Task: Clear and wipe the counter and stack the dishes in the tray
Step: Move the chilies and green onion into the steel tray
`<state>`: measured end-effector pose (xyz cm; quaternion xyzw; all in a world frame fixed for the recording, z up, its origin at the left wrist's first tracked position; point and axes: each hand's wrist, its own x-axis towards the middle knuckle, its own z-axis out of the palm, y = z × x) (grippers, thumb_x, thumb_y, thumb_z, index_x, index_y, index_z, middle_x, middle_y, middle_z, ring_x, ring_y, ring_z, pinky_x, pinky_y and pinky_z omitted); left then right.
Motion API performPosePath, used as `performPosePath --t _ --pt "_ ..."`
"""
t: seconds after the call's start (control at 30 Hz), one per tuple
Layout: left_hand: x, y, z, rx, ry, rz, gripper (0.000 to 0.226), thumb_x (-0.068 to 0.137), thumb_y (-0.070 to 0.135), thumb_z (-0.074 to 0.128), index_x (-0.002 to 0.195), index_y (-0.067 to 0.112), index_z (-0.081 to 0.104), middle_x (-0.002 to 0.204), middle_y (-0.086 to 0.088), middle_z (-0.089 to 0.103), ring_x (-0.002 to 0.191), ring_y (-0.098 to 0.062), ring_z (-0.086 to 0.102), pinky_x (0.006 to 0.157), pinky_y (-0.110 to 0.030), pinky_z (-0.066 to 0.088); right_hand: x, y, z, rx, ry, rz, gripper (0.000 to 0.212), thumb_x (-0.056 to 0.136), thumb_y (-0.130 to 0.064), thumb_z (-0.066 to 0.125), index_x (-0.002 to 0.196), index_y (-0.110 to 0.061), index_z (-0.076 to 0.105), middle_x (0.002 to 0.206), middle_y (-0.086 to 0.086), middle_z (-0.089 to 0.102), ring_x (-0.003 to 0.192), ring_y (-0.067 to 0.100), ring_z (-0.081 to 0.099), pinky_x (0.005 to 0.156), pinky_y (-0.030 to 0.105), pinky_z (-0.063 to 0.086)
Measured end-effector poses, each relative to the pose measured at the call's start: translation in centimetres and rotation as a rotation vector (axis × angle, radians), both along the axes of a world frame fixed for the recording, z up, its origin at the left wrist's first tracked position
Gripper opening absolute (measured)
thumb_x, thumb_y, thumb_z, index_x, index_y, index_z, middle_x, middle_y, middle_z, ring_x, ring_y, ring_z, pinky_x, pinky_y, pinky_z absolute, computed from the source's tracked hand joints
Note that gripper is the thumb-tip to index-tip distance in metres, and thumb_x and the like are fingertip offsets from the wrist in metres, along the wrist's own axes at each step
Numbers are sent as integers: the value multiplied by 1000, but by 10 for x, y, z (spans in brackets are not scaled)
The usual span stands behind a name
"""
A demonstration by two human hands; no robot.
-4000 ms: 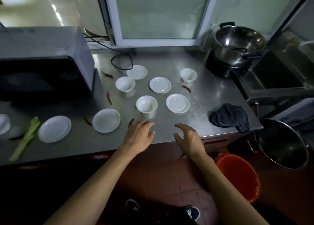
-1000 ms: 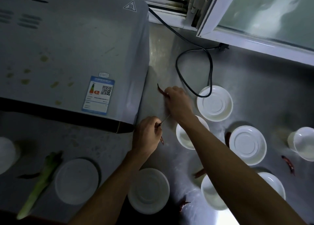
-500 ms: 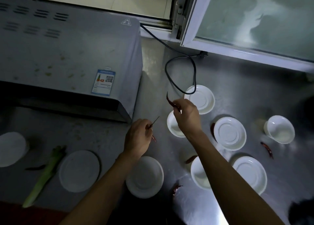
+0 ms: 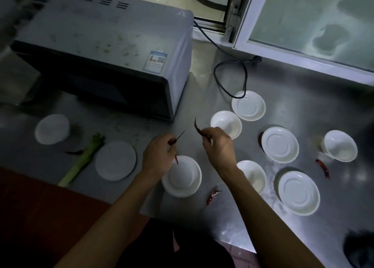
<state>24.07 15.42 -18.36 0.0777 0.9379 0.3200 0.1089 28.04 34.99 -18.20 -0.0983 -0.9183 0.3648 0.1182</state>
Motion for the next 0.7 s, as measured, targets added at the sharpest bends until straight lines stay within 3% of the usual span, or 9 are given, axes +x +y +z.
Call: performPosePath --t 0.17,0.33,0.5,0.7 --pt "15 -48 11 41 54 115 15 91 19 62 105 21 66 102 2 67 93 -17 60 81 -37 52 2 -45 6 -13 17 97 17 87 -4 66 103 -9 72 96 7 69 82 22 64 74 38 56" --pt "30 -105 19 40 76 251 23 94 19 62 116 17 67 112 3 66 94 -7 54 82 -22 40 0 -100 13 -58 34 231 18 87 -4 64 101 -12 72 94 4 67 84 21 63 74 40 53" --pt "46 -174 27 27 141 325 20 90 21 65 110 20 68 106 1 69 93 -19 62 78 -35 52 1 -164 27 -36 53 366 22 92 -11 62 110 -18 72 99 0 68 88 16 60 76 31 49" --pt "73 -268 44 49 179 431 19 88 21 67 107 23 70 102 5 69 83 -13 60 73 -28 47 10 -258 36 -26 43 436 20 90 -10 64 107 -20 70 103 -6 65 92 13 59 80 35 51"
